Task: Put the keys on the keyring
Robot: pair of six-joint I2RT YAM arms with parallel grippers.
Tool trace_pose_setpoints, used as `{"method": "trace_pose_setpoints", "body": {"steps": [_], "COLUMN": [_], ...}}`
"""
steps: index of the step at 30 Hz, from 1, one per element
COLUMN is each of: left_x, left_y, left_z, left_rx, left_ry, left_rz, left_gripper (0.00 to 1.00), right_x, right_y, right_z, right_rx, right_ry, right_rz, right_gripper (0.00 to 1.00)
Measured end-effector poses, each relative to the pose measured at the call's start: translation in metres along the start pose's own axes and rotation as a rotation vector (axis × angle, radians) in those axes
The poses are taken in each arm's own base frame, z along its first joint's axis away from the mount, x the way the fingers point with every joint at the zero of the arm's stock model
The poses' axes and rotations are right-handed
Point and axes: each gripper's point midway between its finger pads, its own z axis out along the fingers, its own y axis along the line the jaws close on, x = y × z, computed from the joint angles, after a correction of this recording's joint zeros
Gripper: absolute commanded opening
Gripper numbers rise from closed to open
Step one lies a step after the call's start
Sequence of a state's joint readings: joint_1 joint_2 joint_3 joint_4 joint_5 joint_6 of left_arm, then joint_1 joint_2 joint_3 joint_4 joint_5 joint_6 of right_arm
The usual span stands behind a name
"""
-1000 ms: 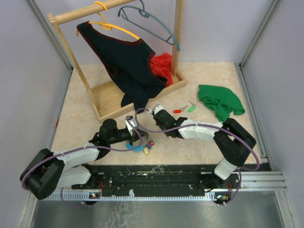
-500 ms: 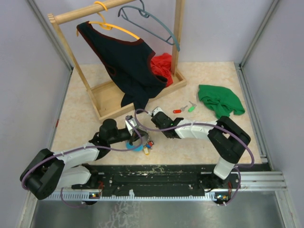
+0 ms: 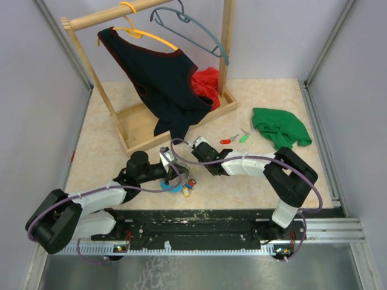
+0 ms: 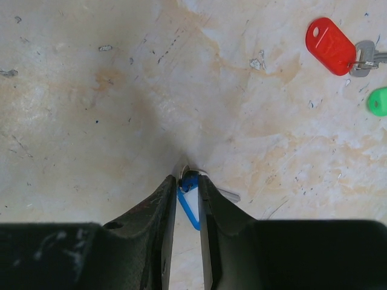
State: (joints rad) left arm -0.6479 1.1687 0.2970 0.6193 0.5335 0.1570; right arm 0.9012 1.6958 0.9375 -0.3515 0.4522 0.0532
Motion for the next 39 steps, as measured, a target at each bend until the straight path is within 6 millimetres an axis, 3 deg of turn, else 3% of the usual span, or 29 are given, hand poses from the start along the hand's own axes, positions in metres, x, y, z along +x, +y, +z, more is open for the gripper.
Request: {"method": "trace_pose_setpoints", "body": {"steps": [14, 26, 32, 36, 39], "left_x": [0.0, 0.001, 0.002, 0.002, 0.001], "left_y": [-0.001, -0.002, -0.002, -0.004, -0.005], "left_z": [0.0, 0.0, 0.0, 0.0, 0.0], "left_rx": [0.004, 0.011, 0.011, 0.019, 0.027], "left_ry": [0.001, 0.005, 0.007, 0.006, 0.001], "left_rz": [-0.001, -0.004, -0.005, -0.005, -0.002], "left_gripper": [0.0, 0.0, 0.0, 0.0, 0.0], "right_x": [0.003, -0.003, -0.003, -0.004, -0.015], "right_y": [0.0, 0.0, -0.001, 0.0, 0.0], "right_z": [0.0, 0.003, 0.002, -0.004, -0.021], "right_rx": [0.001, 0.011, 0.016, -0.013, -0.057], "right_ry": [0.014, 0.014, 0.016, 0.011, -0.056], "right_rz": [-0.008, -0.013, -0.014, -0.012, 0.015], "right_gripper": [0.19, 0.0, 0.0, 0.0, 0.0]}}
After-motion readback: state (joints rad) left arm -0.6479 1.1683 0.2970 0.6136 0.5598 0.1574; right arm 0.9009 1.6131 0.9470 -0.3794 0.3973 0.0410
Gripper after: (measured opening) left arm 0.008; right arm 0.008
